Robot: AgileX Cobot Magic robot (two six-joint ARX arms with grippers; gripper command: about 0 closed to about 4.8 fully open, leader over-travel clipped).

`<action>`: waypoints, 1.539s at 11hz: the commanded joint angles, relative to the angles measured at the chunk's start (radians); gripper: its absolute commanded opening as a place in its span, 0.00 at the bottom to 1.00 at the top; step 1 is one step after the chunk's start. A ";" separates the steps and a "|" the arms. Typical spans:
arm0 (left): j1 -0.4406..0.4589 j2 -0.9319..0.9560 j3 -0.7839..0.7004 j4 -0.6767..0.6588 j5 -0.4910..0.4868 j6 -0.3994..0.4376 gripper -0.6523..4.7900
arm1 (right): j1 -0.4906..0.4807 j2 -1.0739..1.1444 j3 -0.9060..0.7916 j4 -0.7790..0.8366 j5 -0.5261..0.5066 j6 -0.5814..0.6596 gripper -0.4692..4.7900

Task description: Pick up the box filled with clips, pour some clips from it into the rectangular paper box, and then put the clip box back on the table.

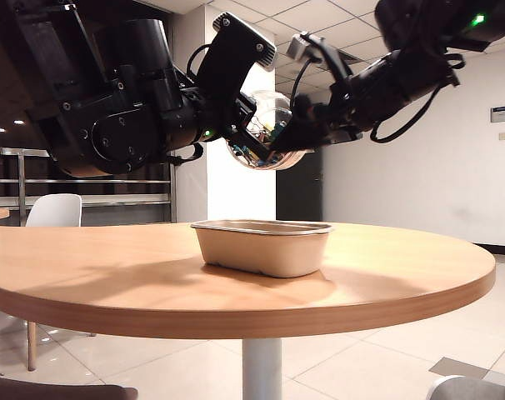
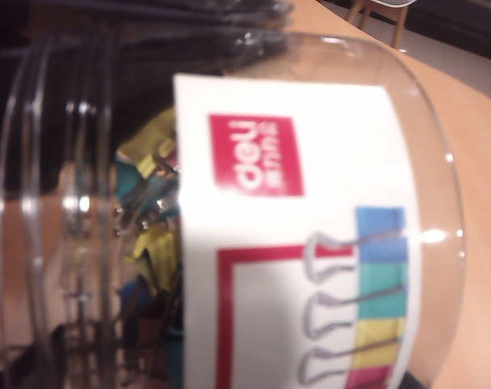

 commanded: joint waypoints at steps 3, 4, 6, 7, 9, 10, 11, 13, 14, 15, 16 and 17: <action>0.001 -0.009 -0.043 0.052 0.017 -0.023 0.11 | 0.015 -0.003 0.002 0.021 0.113 -0.219 0.96; 0.007 -0.008 -0.043 0.052 0.016 -0.038 0.11 | 0.014 -0.003 0.002 0.021 0.114 -0.219 0.96; 0.021 -0.007 -0.043 0.052 0.001 -0.055 0.11 | 0.016 -0.003 0.003 0.023 0.246 -0.263 0.96; 0.027 -0.007 -0.043 0.052 -0.002 -0.064 0.11 | 0.049 -0.003 0.003 0.046 0.353 -0.347 0.96; 0.038 -0.007 -0.043 0.052 -0.003 -0.068 0.11 | 0.051 -0.004 0.003 0.063 0.273 -0.282 0.96; 0.039 -0.007 -0.043 0.051 -0.003 -0.068 0.11 | 0.051 -0.006 0.003 0.050 0.227 -0.256 0.96; 0.040 -0.007 -0.043 0.051 -0.003 -0.068 0.11 | 0.051 -0.015 0.003 0.019 0.227 -0.242 0.96; 0.044 -0.005 -0.043 0.051 -0.003 -0.068 0.11 | 0.047 -0.040 0.004 -0.037 0.193 -0.232 0.97; 0.044 -0.003 -0.043 0.051 -0.003 -0.071 0.11 | 0.045 -0.043 0.004 -0.030 0.195 -0.232 0.97; 0.043 -0.003 -0.043 0.051 0.007 -0.087 0.11 | 0.045 -0.041 0.004 -0.015 0.322 -0.336 0.91; 0.043 -0.003 -0.043 0.051 0.010 -0.090 0.11 | 0.045 -0.042 0.004 0.006 0.337 -0.344 0.88; 0.043 -0.003 -0.043 0.051 0.010 -0.090 0.11 | 0.045 -0.042 0.004 -0.010 0.295 -0.319 0.88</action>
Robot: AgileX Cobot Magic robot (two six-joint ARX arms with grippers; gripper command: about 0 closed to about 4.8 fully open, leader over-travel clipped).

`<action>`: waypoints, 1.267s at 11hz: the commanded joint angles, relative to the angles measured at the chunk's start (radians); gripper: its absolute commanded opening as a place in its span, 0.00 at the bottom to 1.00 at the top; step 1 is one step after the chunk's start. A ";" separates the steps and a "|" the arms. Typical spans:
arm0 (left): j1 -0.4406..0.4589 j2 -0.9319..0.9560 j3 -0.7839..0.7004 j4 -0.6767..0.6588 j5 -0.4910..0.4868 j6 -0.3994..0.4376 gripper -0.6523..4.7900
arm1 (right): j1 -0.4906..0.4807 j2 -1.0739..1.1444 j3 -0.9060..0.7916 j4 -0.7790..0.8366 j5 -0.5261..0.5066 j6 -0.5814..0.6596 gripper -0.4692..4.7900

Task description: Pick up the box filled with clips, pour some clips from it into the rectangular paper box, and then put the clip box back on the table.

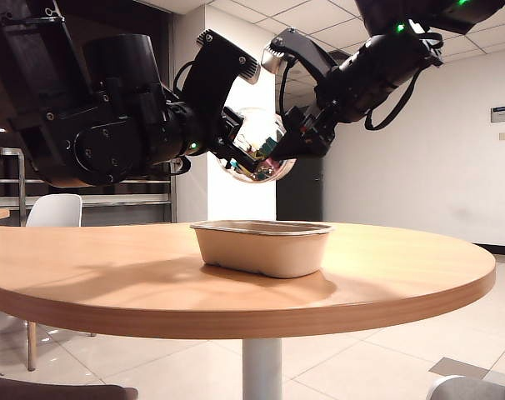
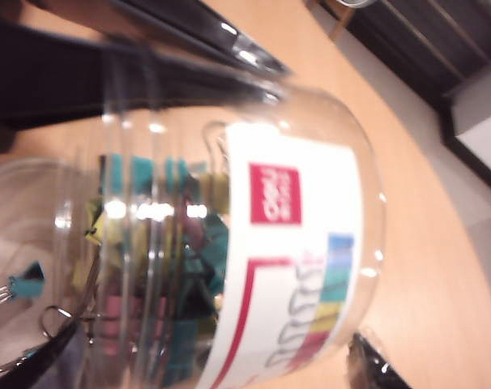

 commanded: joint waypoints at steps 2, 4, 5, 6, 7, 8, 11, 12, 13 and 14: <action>0.002 -0.007 0.000 0.051 0.008 -0.013 0.11 | -0.014 -0.004 0.003 0.018 0.005 0.015 0.88; 0.002 -0.007 0.001 0.051 0.009 -0.029 0.11 | -0.014 -0.002 0.003 0.078 0.162 0.018 0.73; 0.002 -0.007 0.001 0.051 0.008 -0.042 0.11 | -0.013 -0.003 0.003 0.073 0.118 0.037 0.73; 0.003 -0.007 0.001 0.051 0.007 -0.042 0.11 | -0.012 -0.021 0.003 0.029 -0.090 0.151 1.00; 0.003 -0.007 0.001 0.051 0.005 -0.042 0.11 | -0.013 -0.045 0.003 0.029 -0.085 0.163 1.00; 0.003 -0.007 0.001 -0.003 0.005 -0.047 0.11 | -0.014 -0.093 0.003 0.032 -0.051 0.191 1.00; 0.002 -0.028 0.001 -0.063 -0.113 -0.169 0.11 | -0.015 -0.106 0.003 0.040 0.200 0.293 0.12; 0.003 -0.064 0.001 -0.205 -0.108 -0.222 0.11 | -0.015 -0.106 0.003 0.056 0.201 0.328 0.11; 0.003 -0.064 0.002 -0.269 -0.109 -0.259 0.11 | -0.015 -0.124 0.004 0.095 0.200 0.377 0.11; 0.003 -0.064 0.006 -0.324 -0.116 -0.295 0.11 | -0.015 -0.156 0.004 0.110 0.195 0.377 0.23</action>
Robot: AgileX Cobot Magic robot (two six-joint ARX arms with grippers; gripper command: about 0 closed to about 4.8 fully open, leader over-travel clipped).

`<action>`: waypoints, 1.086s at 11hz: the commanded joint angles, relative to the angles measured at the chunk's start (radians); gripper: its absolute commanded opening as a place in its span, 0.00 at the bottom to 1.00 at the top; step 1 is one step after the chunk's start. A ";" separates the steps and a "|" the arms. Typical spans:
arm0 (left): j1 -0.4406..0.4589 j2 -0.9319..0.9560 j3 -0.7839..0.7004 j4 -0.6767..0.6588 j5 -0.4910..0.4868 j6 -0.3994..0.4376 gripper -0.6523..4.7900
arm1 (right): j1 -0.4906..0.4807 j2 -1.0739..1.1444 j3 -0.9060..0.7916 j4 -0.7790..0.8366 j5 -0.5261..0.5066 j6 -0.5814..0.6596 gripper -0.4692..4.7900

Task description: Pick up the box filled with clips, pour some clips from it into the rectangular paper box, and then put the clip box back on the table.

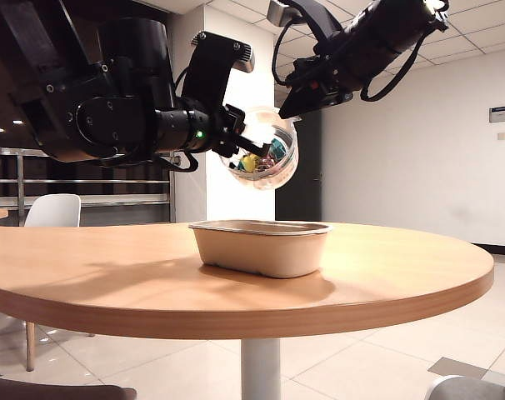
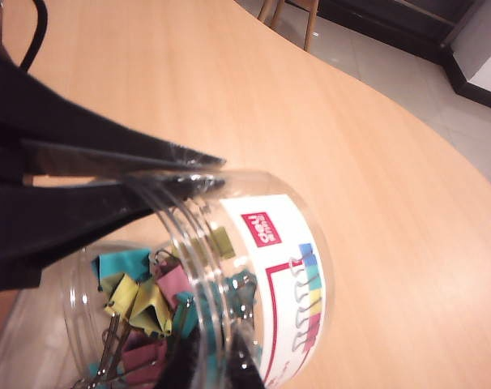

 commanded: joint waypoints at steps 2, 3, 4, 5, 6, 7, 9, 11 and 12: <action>0.011 -0.010 -0.006 -0.140 -0.038 -0.082 0.11 | -0.030 -0.074 0.014 0.132 0.141 0.018 0.39; 0.011 -0.015 -0.006 -0.159 -0.038 -0.089 0.11 | -0.030 -0.076 0.014 0.132 0.141 0.018 0.39; 0.013 -0.046 -0.005 -0.258 -0.057 -0.132 0.11 | -0.030 -0.077 0.014 0.138 0.137 0.077 0.32; 0.027 -0.088 -0.005 -0.336 -0.056 -0.201 0.11 | -0.030 -0.084 0.014 0.147 0.169 0.124 0.17; 0.030 -0.106 -0.005 -0.364 -0.060 -0.214 0.11 | -0.030 -0.091 0.014 0.150 0.172 0.127 0.16; 0.032 -0.135 -0.005 -0.418 -0.066 -0.220 0.11 | -0.029 -0.106 0.015 0.160 0.170 0.177 0.08; 0.032 -0.156 -0.005 -0.467 -0.075 -0.231 0.11 | -0.029 -0.127 0.016 0.167 0.172 0.222 0.08; 0.032 -0.170 -0.005 -0.500 -0.077 -0.243 0.11 | -0.029 -0.138 0.017 0.170 0.153 0.227 0.09; 0.032 -0.174 -0.005 -0.504 -0.079 -0.243 0.11 | -0.030 -0.141 0.017 0.171 0.156 0.227 0.13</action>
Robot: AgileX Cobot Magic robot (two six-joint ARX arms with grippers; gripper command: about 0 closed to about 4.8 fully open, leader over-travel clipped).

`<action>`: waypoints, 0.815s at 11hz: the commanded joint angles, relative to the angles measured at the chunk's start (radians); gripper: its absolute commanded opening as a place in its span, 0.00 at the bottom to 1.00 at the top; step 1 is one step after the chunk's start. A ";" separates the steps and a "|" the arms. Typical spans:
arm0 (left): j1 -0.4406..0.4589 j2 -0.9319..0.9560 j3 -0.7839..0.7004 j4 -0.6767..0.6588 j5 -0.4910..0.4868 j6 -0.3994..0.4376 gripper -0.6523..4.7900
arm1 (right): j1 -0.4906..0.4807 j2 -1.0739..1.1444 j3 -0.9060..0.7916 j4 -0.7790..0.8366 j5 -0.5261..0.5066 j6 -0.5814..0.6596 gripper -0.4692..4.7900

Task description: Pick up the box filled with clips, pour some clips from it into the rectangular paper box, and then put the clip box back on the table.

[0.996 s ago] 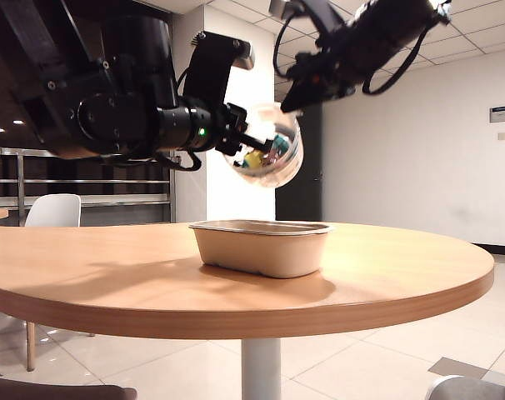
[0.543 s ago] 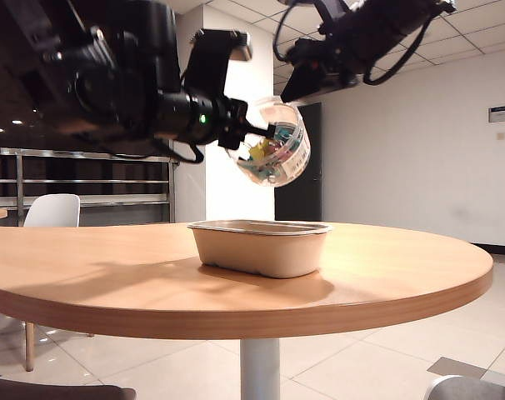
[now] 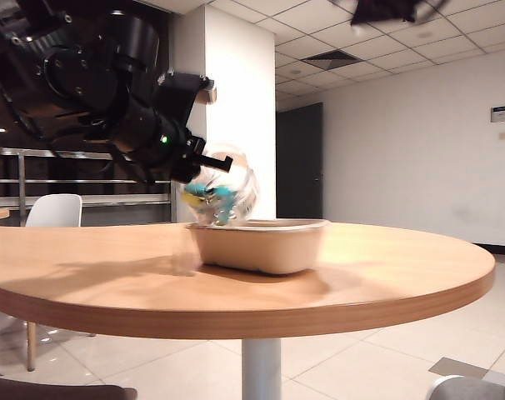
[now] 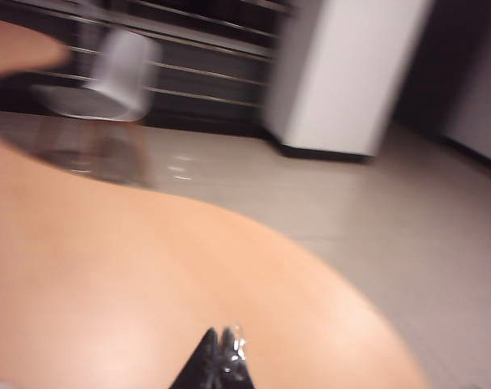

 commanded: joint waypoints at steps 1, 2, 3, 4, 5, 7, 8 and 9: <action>-0.016 -0.035 0.011 0.012 0.015 -0.019 0.11 | 0.013 0.001 -0.003 -0.019 -0.031 0.007 0.15; -0.016 -0.038 0.011 0.013 0.015 -0.025 0.11 | 0.013 0.000 -0.003 -0.019 -0.034 0.007 0.16; -0.016 -0.042 0.012 0.013 0.015 -0.026 0.11 | 0.013 0.000 -0.004 -0.021 -0.034 0.007 0.20; -0.016 -0.046 0.012 0.010 0.014 -0.026 0.11 | 0.013 0.000 -0.004 -0.021 -0.034 0.007 0.20; -0.016 -0.047 0.012 0.011 0.015 -0.026 0.11 | 0.013 0.000 -0.004 -0.031 -0.034 0.007 0.20; 0.015 -0.047 0.063 -0.066 -0.023 -0.092 0.11 | 0.013 0.000 -0.004 -0.083 -0.034 0.008 0.08; 0.027 -0.047 0.090 -0.106 -0.023 -0.112 0.11 | 0.013 0.001 -0.005 -0.097 -0.035 0.008 0.08; 0.039 -0.047 0.117 -0.146 -0.023 -0.123 0.11 | 0.013 0.001 -0.005 -0.111 -0.039 0.007 0.08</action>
